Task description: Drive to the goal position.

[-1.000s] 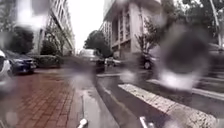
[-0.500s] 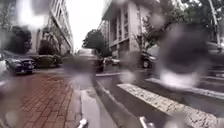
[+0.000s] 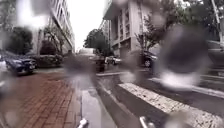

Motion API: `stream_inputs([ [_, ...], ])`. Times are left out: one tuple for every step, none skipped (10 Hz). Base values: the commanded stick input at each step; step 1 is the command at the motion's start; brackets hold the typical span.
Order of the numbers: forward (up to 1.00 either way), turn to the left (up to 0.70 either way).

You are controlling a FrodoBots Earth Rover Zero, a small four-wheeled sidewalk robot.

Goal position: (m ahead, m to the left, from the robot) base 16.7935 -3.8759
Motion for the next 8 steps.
stream_inputs([
  [0.20, 0.00],
  [0.20, -0.08],
  [0.20, -0.23],
  [0.20, -0.80],
  [0.20, -0.80],
  [0.20, -0.80],
  [0.20, -0.80],
  [0.20, -0.80],
])
